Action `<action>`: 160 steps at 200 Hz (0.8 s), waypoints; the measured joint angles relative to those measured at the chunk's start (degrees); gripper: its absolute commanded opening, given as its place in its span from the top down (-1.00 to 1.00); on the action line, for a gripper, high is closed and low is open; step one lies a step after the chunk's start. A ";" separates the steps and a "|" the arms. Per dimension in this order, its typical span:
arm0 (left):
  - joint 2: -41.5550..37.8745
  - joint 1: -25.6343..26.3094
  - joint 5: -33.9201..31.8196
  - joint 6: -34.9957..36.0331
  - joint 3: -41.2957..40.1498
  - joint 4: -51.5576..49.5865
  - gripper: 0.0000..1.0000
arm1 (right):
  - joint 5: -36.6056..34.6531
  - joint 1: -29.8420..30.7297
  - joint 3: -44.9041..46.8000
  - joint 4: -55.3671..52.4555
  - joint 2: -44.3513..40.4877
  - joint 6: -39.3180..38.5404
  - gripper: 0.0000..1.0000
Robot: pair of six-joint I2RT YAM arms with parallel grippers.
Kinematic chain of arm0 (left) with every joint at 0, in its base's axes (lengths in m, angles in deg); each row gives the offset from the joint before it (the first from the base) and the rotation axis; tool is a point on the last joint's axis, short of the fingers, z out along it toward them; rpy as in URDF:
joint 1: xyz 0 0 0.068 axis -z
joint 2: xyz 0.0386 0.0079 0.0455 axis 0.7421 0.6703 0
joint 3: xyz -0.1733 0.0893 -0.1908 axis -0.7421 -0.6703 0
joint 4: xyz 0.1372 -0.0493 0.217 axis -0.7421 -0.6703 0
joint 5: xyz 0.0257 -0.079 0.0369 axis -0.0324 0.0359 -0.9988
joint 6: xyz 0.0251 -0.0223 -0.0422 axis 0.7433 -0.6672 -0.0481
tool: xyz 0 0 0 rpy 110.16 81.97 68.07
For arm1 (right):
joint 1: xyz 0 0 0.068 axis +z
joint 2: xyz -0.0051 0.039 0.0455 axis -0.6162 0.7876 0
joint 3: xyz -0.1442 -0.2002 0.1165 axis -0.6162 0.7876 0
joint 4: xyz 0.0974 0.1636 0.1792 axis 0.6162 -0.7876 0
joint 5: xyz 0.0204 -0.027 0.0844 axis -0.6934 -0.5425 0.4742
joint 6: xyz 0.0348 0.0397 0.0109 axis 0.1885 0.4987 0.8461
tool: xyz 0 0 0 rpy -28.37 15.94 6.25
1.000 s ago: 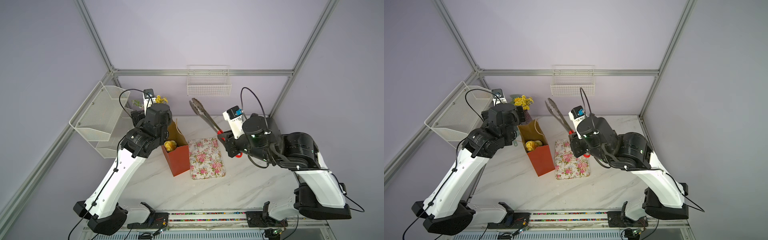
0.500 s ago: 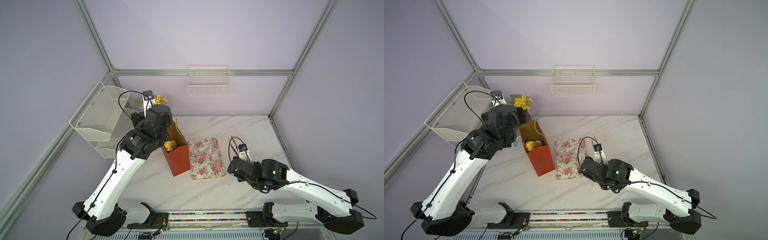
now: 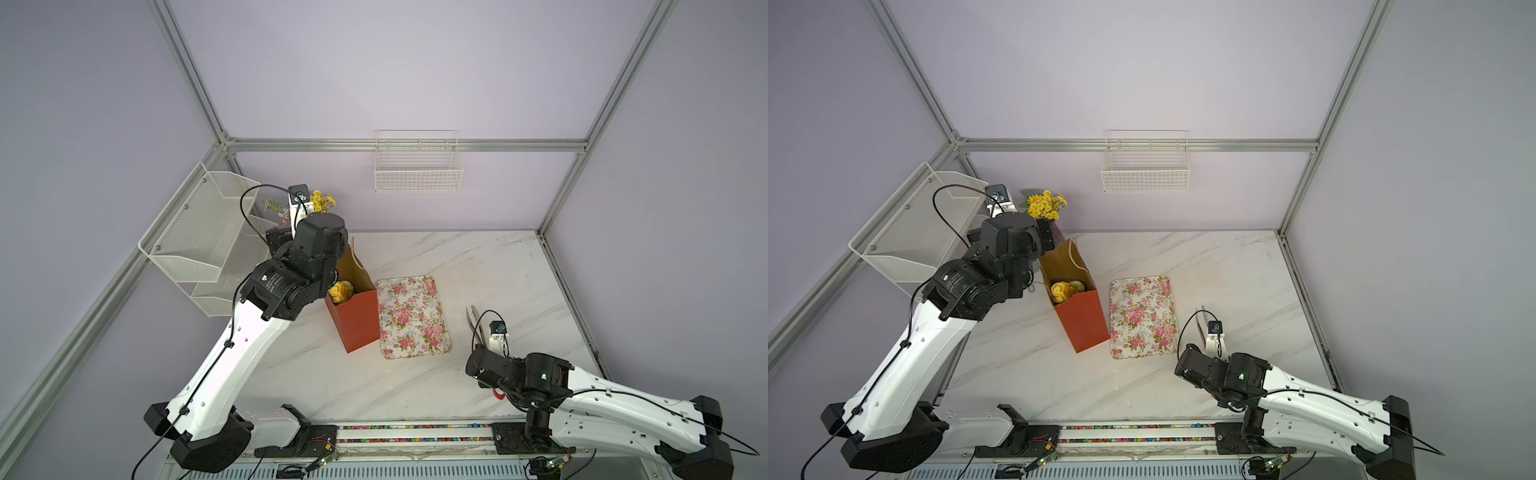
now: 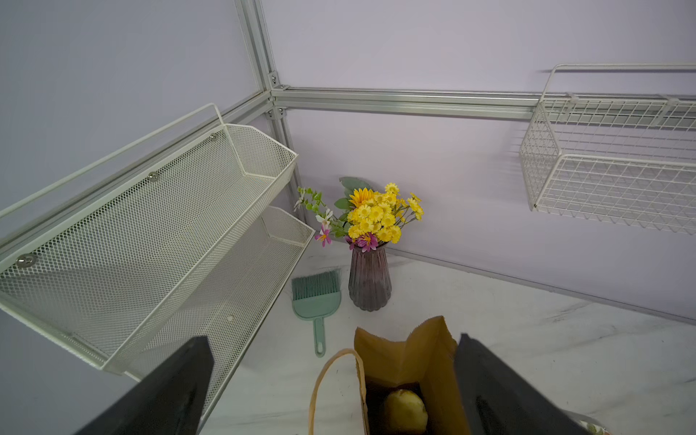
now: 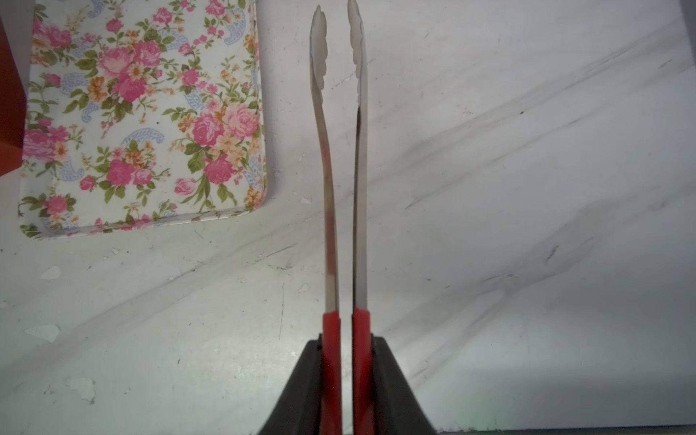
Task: Pack bread into a paper bag
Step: Place the clamp at the center of the board.
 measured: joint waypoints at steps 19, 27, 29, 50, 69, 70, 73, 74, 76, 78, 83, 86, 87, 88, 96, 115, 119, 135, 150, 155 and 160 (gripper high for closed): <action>0.00 0.07 0.04 -0.07 0.00 0.00 -1.00 | 1.44 -0.13 0.42 1.84 1.86 0.17 0.47; 0.00 0.07 0.07 -0.09 0.00 0.00 -1.00 | 1.62 -0.17 0.17 2.34 3.23 0.11 0.44; 0.00 0.07 0.04 -0.09 0.00 0.00 -1.00 | 1.66 -0.22 0.07 2.49 3.80 -0.04 0.43; 0.04 0.13 0.15 -0.09 0.00 0.00 -1.00 | 1.51 -1.92 -3.08 2.97 10.10 -2.03 0.37; 0.09 0.31 0.24 -0.07 0.00 0.00 -1.00 | 1.90 -6.10 -5.57 5.40 15.65 -5.18 0.30; 0.09 0.33 0.24 -0.07 0.00 0.00 -1.00 | 1.97 -6.25 -5.60 5.55 15.78 -5.33 0.30; 0.09 0.39 0.24 -0.07 0.00 0.00 -1.00 | 2.16 -7.13 -5.60 6.23 16.33 -6.03 0.30; 0.09 0.39 0.24 -0.07 0.00 0.00 -1.00 | 2.16 -7.37 -5.60 6.38 16.44 -6.16 0.30; 0.09 0.46 0.22 -0.07 0.00 0.00 -1.00 | 2.54 -8.02 -5.57 6.82 16.76 -6.45 0.30; 0.09 0.48 0.22 -0.07 0.00 0.00 -1.00 | 2.69 -8.63 -5.51 7.26 17.07 -6.91 0.30; 0.09 0.55 0.15 -0.07 0.00 0.00 -1.00 | 3.13 -10.05 -5.20 8.13 17.46 -7.65 0.30; 0.09 0.57 0.13 -0.04 0.00 0.00 -1.00 | 3.48 -10.86 -4.87 8.74 17.62 -8.17 0.30; 0.09 0.57 0.11 -0.04 0.00 0.00 -1.00 | 3.56 -11.32 -4.70 9.09 17.68 -8.41 0.30; 0.09 0.57 0.09 -0.04 0.00 0.00 -1.00 | 3.63 -11.56 -4.61 9.22 17.70 -8.48 0.30; 0.09 0.59 -0.02 -0.04 0.00 0.00 -1.00 | 4.26 -13.77 -3.48 10.64 17.73 -9.60 0.30; 0.07 0.59 -0.42 -0.04 0.00 0.00 -1.00 | 6.93 -19.43 0.61 14.56 17.18 -12.48 0.30; 0.04 0.59 -0.46 -0.02 0.00 0.00 -1.00 | 8.09 -20.76 1.77 15.52 16.94 -13.18 0.30; 0.04 0.59 -0.61 -0.02 0.00 0.00 -1.00 | 12.52 -26.40 5.92 19.43 16.06 -15.74 0.30; 0.07 0.61 -0.61 0.00 0.09 -0.07 -1.00 | 17.09 -30.93 8.70 22.51 16.15 -17.99 0.30; 0.15 0.68 -0.63 0.00 0.22 -0.09 -1.00 | 18.25 -32.00 9.16 23.19 16.41 -18.69 0.30; 0.28 0.72 -0.61 0.02 0.50 -0.17 -1.00 | 19.50 -32.96 9.49 24.00 16.83 -19.39 0.30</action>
